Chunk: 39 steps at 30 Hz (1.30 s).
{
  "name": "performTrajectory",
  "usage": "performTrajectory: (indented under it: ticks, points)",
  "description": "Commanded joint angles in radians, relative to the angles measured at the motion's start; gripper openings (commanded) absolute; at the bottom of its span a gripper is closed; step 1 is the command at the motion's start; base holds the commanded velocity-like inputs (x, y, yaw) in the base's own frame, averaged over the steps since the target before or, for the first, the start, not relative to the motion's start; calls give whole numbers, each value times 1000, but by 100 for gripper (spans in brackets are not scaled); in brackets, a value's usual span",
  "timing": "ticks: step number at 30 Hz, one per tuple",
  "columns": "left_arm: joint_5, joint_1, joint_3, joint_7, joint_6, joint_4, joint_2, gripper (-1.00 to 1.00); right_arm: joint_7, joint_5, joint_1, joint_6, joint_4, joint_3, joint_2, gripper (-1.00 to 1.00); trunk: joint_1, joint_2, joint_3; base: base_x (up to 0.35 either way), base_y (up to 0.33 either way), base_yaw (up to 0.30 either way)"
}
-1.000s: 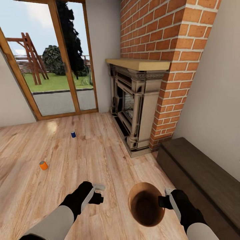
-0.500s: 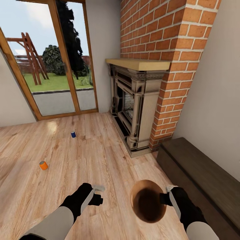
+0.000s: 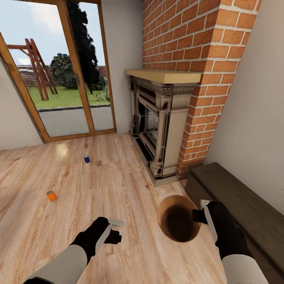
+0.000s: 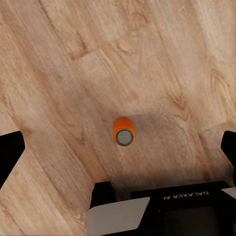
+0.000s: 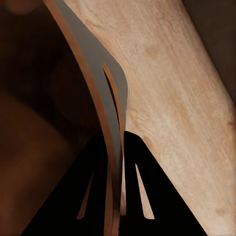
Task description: Put the three can of soda from the living room inside the tash can in the kitchen.
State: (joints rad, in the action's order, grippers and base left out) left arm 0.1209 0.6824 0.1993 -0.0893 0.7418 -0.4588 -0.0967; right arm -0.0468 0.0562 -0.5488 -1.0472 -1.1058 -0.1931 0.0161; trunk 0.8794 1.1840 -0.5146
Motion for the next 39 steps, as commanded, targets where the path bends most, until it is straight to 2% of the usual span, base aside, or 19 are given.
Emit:
performTrajectory:
  ticks: [1, 8, 19, 32, 36, 39]
  points:
    - [2, 0, -6, 0, 0, 0, 0, 100, 4, -17, -2, 0, -5, 1, 1, -100, 0, 0, 0, 0, 0, 0]
    - [7, -1, -25, 0, 2, -1, 0, 100, 4, -22, -5, 0, -11, 36, 4, -100, 0, 0, -4, 0, 0, 0]
    - [8, -1, -48, 3, 4, -1, 0, 100, 6, -23, -5, 0, -11, 44, 4, -100, 0, 0, -21, 0, 0, 0]
    - [9, -1, -63, 6, 5, 0, 0, 100, 7, -24, -5, 0, -85, 45, 6, -100, 50, 91, -82, 0, 0, 0]
    - [9, -1, -95, 7, 4, 0, 0, 100, 7, -23, -5, 0, -111, 46, 29, -100, 65, 119, -101, 0, 0, 0]
    - [9, -1, -103, 7, 5, 0, 0, 100, 7, -23, -5, 0, -118, 46, 39, -100, 77, 140, -115, 0, 0, 0]
